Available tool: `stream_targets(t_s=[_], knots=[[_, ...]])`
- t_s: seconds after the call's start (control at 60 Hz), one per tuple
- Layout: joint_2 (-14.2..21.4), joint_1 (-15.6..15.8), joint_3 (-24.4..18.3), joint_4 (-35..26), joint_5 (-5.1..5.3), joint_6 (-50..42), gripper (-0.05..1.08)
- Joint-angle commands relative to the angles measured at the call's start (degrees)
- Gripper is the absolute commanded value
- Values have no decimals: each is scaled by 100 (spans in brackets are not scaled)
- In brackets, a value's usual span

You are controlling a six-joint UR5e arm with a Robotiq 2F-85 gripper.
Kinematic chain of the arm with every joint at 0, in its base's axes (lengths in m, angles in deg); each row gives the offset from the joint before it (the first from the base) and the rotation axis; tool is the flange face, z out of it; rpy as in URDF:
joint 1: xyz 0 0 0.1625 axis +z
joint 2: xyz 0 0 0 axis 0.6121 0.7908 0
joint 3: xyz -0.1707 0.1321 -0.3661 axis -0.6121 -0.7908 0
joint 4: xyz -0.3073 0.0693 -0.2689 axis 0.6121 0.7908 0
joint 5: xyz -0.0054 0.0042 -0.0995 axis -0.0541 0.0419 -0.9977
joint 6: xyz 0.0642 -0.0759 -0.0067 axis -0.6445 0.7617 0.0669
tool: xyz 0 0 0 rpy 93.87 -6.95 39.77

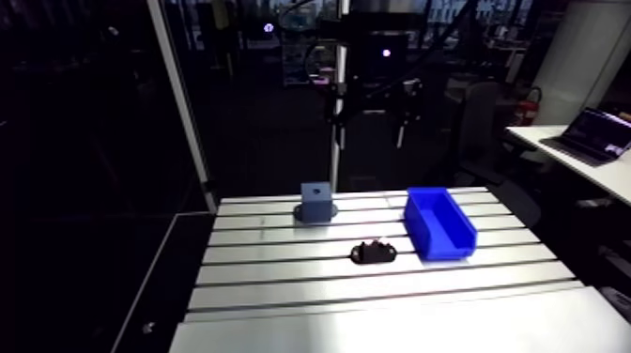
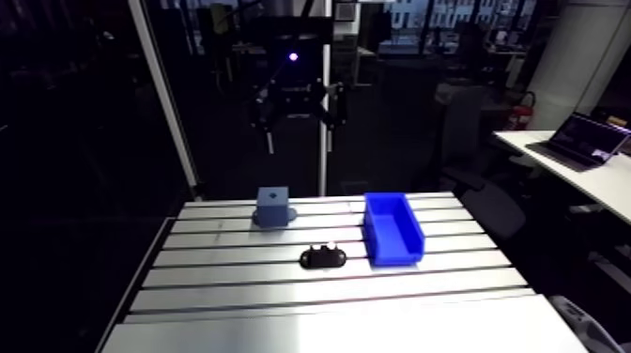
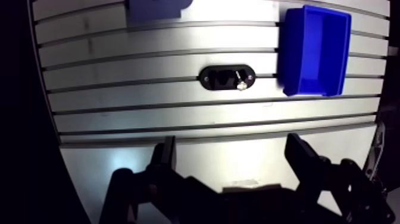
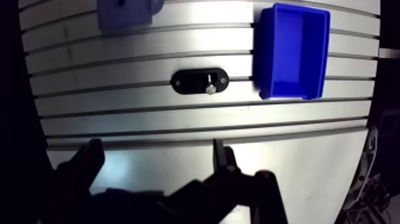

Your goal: Pick up the M10 bolt and insert it into the hex recess until seated.

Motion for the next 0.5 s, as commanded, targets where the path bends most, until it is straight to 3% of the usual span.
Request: stream_targets(t_s=[0.017,0.117,0.35,0.5], knots=[[52,-124,587,938,-15,4,0],[54,-149,775,1189,-16,5,0],[54,-533,1389,1915,37,131,0],[3,-599,1556,2247,79,299,1]])
